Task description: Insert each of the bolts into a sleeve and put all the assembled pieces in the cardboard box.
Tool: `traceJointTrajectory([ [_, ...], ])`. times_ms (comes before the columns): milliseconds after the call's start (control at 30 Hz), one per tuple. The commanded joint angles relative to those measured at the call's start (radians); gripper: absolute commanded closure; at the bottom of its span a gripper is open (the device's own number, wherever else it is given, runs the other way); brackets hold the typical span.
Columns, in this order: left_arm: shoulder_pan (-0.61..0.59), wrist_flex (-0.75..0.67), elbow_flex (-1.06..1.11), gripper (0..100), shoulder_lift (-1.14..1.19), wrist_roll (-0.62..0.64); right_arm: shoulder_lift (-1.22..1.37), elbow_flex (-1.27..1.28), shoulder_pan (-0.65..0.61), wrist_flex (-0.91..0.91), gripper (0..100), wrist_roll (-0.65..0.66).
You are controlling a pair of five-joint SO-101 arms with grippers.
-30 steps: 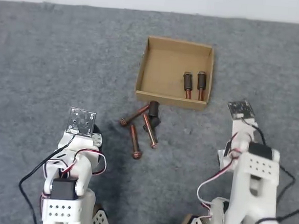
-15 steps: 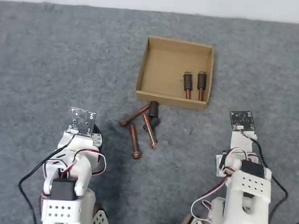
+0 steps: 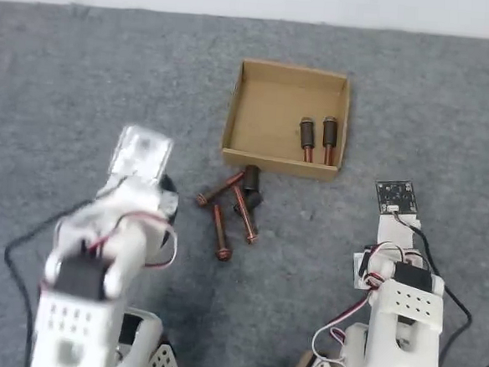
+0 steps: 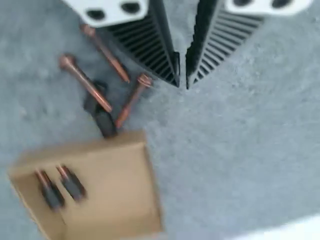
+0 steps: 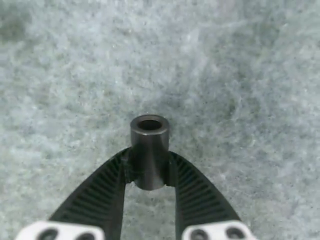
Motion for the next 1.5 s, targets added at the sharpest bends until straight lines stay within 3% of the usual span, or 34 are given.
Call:
traceJointTrajectory([
  [0, 0.083, 0.055, -0.208, 98, 0.242, -0.16, -0.038, -0.009, 0.015, -0.012, 99.1, 0.025],
  [233, 0.224, 0.074, -0.173, 97, 0.367, -0.517, -0.038, -0.009, 0.016, -0.01, 99.1, 0.026],
  [400, 0.239, 0.121, -0.105, 86, 0.374, -0.68, -0.039, -0.009, 0.016, -0.007, 99.1, 0.026],
  [833, 0.431, 0.026, -0.097, 85, 0.466, -0.732, -0.042, -0.008, 0.012, -0.002, 99.1, 0.066],
  [1100, 0.411, 0.035, -0.196, 84, 0.583, -0.744, -0.039, -0.008, 0.008, -0.002, 99.1, 0.074],
  [1267, 0.388, 0.048, -0.203, 83, 0.589, -0.882, -0.042, -0.008, 0.007, -0.002, 99.1, 0.075],
  [1467, 0.33, -0.15, -0.12, 83, 0.594, -1.022, -0.045, -0.008, 0.007, -0.001, 99.1, 0.077],
])
